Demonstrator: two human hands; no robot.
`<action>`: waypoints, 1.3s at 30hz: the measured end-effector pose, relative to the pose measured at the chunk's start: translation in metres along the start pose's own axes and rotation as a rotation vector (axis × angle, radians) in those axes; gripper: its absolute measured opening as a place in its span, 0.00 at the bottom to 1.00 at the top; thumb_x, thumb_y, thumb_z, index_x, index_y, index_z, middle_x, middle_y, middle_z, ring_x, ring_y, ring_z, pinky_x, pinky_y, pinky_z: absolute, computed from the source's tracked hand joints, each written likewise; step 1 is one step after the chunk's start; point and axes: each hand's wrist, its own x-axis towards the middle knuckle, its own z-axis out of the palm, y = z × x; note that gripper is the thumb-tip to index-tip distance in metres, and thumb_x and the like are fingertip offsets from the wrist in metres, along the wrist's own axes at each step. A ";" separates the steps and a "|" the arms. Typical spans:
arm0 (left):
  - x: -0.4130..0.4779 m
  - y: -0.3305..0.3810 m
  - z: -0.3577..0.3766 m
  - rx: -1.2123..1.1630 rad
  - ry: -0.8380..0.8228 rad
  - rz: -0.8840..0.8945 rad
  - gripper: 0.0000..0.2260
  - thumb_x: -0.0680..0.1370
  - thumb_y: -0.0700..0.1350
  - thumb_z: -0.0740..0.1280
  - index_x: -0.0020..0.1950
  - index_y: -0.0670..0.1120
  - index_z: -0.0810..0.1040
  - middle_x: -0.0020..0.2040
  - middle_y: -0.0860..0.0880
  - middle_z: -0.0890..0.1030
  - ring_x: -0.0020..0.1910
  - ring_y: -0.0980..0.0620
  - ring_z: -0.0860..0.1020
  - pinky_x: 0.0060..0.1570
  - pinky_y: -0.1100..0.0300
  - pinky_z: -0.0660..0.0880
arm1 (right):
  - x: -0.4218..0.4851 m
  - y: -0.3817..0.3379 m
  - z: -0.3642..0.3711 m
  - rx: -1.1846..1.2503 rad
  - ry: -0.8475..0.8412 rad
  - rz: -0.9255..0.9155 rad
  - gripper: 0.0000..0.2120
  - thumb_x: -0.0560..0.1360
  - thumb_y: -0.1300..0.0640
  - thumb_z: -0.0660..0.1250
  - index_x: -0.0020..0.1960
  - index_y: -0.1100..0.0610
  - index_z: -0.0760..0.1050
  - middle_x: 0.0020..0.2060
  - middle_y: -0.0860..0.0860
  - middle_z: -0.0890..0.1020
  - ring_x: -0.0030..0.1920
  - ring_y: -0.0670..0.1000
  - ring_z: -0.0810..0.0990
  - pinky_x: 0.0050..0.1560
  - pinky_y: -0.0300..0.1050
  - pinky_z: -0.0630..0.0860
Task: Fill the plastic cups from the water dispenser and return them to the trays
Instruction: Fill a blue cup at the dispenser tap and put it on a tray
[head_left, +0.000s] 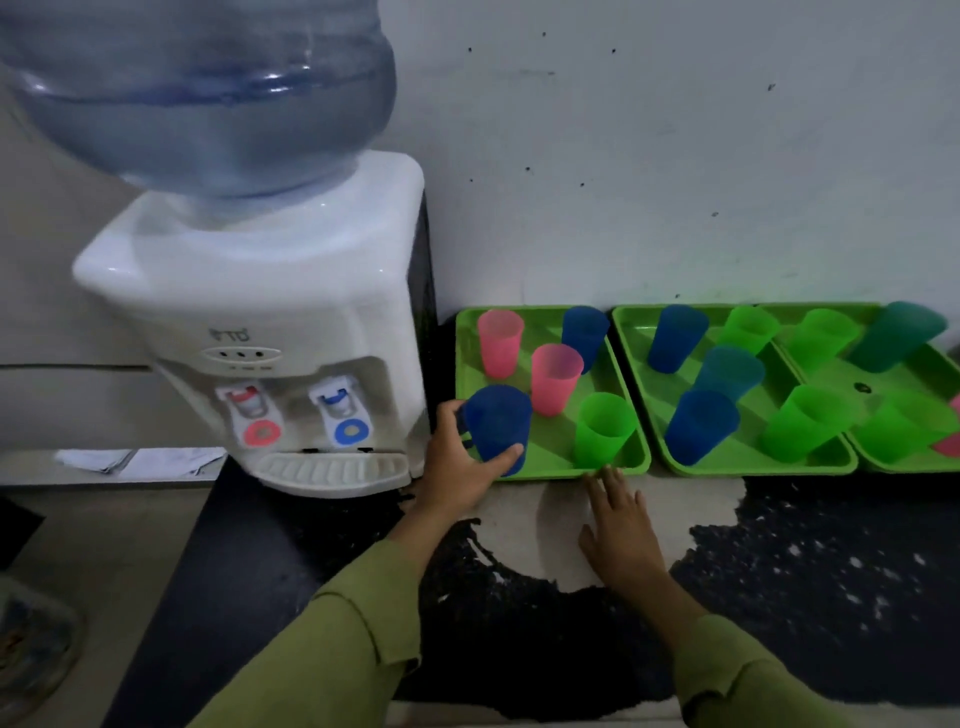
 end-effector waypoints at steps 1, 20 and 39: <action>-0.004 0.002 -0.005 -0.014 -0.018 0.002 0.29 0.64 0.49 0.78 0.58 0.52 0.65 0.57 0.53 0.73 0.55 0.61 0.74 0.50 0.70 0.74 | -0.001 -0.005 -0.001 -0.008 -0.001 -0.014 0.33 0.76 0.52 0.58 0.76 0.56 0.47 0.77 0.55 0.47 0.77 0.54 0.45 0.75 0.53 0.47; -0.057 -0.093 -0.222 0.064 0.160 -0.215 0.30 0.62 0.51 0.79 0.57 0.55 0.67 0.55 0.54 0.76 0.54 0.52 0.77 0.48 0.60 0.75 | -0.007 -0.212 0.011 0.353 0.325 -0.230 0.17 0.68 0.65 0.66 0.57 0.61 0.76 0.52 0.60 0.79 0.51 0.61 0.77 0.52 0.52 0.75; 0.006 -0.095 -0.256 -0.021 0.056 -0.142 0.31 0.64 0.36 0.77 0.60 0.53 0.67 0.52 0.55 0.77 0.48 0.63 0.77 0.42 0.72 0.75 | 0.039 -0.323 -0.038 0.494 0.219 -0.278 0.14 0.79 0.51 0.58 0.61 0.55 0.74 0.47 0.57 0.83 0.44 0.58 0.82 0.47 0.51 0.78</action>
